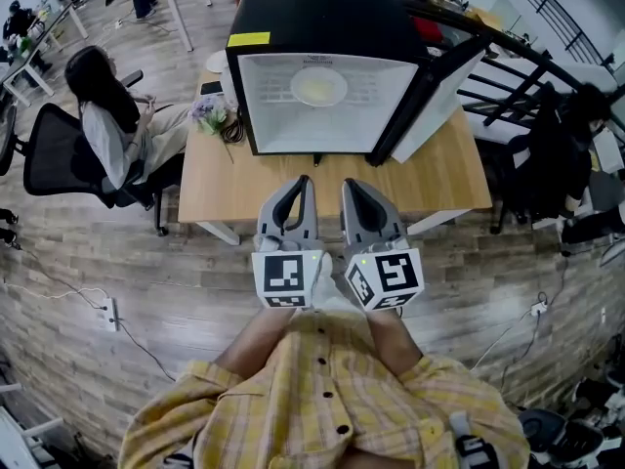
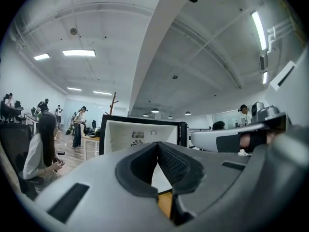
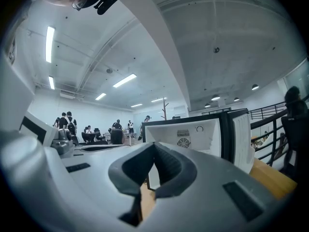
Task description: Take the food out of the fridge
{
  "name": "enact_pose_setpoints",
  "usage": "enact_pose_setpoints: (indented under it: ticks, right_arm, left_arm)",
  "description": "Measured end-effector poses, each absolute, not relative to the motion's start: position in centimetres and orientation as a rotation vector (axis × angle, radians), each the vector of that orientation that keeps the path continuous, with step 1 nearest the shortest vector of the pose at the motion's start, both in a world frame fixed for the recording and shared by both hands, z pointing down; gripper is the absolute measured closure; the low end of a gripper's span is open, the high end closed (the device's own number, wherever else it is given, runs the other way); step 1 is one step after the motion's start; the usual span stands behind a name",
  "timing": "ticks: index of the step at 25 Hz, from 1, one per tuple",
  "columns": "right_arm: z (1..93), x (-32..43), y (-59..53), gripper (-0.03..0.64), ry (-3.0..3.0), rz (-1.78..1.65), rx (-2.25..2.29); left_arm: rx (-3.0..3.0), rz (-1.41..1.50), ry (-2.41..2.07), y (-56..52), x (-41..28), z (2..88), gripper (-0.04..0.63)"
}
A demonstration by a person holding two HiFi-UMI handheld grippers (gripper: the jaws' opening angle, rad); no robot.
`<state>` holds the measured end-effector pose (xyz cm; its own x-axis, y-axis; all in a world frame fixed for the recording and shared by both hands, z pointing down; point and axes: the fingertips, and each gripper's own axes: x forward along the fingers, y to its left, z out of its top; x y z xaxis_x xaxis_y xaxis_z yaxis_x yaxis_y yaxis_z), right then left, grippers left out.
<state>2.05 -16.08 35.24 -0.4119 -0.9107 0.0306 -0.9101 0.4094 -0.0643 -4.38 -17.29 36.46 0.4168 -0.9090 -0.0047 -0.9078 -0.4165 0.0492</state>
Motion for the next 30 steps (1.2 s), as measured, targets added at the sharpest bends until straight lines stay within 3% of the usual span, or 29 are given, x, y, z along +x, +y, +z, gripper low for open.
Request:
enact_pose_setpoints:
  ticks: [16,26,30]
  right_arm:
    - [36.8,5.0,-26.4,0.611,2.672,-0.138,-1.665]
    - [37.5,6.3,-30.0,0.611,2.686,-0.16,-1.643]
    - [37.7,7.3,-31.4,0.611,2.681,-0.173,-1.648]
  left_arm:
    - [2.512,-0.002,-1.618,-28.9,-0.8,39.5,0.588]
    - [2.159,-0.246,-1.383,-33.9,-1.3,43.9,0.586]
    - [2.034,-0.349,-1.286,-35.5,-1.0,44.9,0.549]
